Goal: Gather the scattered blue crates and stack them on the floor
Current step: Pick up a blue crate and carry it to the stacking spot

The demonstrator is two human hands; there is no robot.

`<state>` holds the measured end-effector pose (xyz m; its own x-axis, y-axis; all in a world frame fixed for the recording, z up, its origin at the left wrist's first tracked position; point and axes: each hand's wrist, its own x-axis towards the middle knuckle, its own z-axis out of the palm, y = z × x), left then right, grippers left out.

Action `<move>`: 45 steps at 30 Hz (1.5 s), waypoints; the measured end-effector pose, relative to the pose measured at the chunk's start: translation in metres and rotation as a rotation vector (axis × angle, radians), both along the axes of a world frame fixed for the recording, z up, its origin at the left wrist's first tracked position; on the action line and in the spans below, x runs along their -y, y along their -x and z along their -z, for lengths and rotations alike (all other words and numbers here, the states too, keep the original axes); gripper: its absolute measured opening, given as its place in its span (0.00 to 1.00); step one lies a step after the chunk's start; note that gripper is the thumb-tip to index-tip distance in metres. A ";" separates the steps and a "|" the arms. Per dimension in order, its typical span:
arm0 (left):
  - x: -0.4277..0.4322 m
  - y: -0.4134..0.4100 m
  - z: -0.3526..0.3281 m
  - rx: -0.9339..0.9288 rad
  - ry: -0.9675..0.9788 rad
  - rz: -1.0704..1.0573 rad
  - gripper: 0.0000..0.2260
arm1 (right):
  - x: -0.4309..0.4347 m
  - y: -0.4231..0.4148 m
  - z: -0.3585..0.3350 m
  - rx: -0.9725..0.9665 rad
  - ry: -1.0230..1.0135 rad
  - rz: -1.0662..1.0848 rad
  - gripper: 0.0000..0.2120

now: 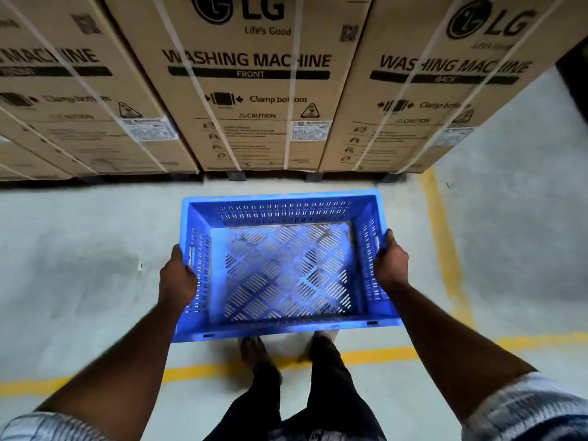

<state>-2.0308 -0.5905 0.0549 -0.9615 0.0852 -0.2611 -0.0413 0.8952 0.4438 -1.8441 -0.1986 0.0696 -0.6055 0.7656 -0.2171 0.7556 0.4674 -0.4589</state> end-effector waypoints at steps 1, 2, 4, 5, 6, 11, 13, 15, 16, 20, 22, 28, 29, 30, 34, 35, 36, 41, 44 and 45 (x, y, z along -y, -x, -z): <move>-0.012 0.004 0.003 0.011 0.009 -0.006 0.14 | -0.009 0.000 0.004 0.007 -0.003 0.007 0.30; -0.024 0.007 0.007 0.023 0.011 -0.012 0.14 | -0.019 0.001 0.008 0.012 -0.005 0.016 0.30; -0.044 0.011 0.014 0.042 0.007 -0.019 0.14 | -0.038 0.002 0.017 0.000 0.003 0.032 0.28; -0.055 0.012 0.019 0.052 0.008 -0.022 0.14 | -0.048 0.004 0.026 -0.009 0.017 0.043 0.27; -0.065 0.015 0.025 0.062 0.010 -0.027 0.14 | -0.057 0.007 0.034 -0.016 0.032 0.052 0.25; -0.108 0.033 0.091 0.096 0.024 -0.098 0.17 | -0.109 0.033 0.107 -0.060 0.061 0.008 0.18; -0.124 0.050 0.138 0.111 0.032 -0.087 0.16 | -0.130 0.048 0.153 -0.075 0.066 -0.006 0.16; -0.138 0.064 0.180 0.120 0.047 -0.087 0.16 | -0.143 0.063 0.193 -0.083 0.066 -0.016 0.16; -0.145 0.070 0.204 0.116 0.046 -0.087 0.16 | -0.150 0.069 0.214 -0.086 0.065 -0.017 0.17; -0.170 0.096 0.290 0.088 0.042 -0.065 0.11 | -0.172 0.092 0.305 -0.094 0.049 -0.010 0.19; -0.179 0.109 0.333 0.080 0.049 -0.066 0.09 | -0.182 0.103 0.354 -0.085 0.065 -0.005 0.20; -0.202 0.147 0.414 0.153 0.002 -0.057 0.15 | -0.211 0.128 0.437 -0.035 0.070 -0.053 0.18; -0.207 0.151 0.423 0.159 0.010 -0.047 0.15 | -0.215 0.131 0.447 -0.014 0.065 -0.050 0.18; -0.213 0.155 0.430 0.165 0.022 -0.040 0.15 | -0.218 0.135 0.457 0.008 0.058 -0.044 0.18; -0.226 0.169 0.457 0.196 0.037 -0.048 0.16 | -0.230 0.145 0.488 0.082 0.043 -0.019 0.17; -0.228 0.172 0.464 0.205 0.034 -0.054 0.16 | -0.233 0.149 0.495 0.093 0.045 -0.011 0.17; -0.231 0.176 0.470 0.209 0.032 -0.055 0.16 | -0.235 0.152 0.499 0.102 0.045 -0.004 0.18; -0.240 0.183 0.495 0.246 0.007 -0.071 0.18 | -0.240 0.158 0.520 0.113 0.038 0.005 0.19; -0.237 0.186 0.511 0.290 -0.029 -0.078 0.19 | -0.241 0.159 0.529 0.096 0.039 0.040 0.16; -0.236 0.187 0.517 0.309 -0.047 -0.072 0.20 | -0.243 0.160 0.533 0.091 0.038 0.047 0.15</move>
<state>-2.2178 -0.3549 -0.4618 -0.8412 0.0386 -0.5393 -0.2431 0.8639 0.4411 -2.0037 0.0441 -0.4636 -0.5454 0.7832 -0.2986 0.8156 0.4138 -0.4044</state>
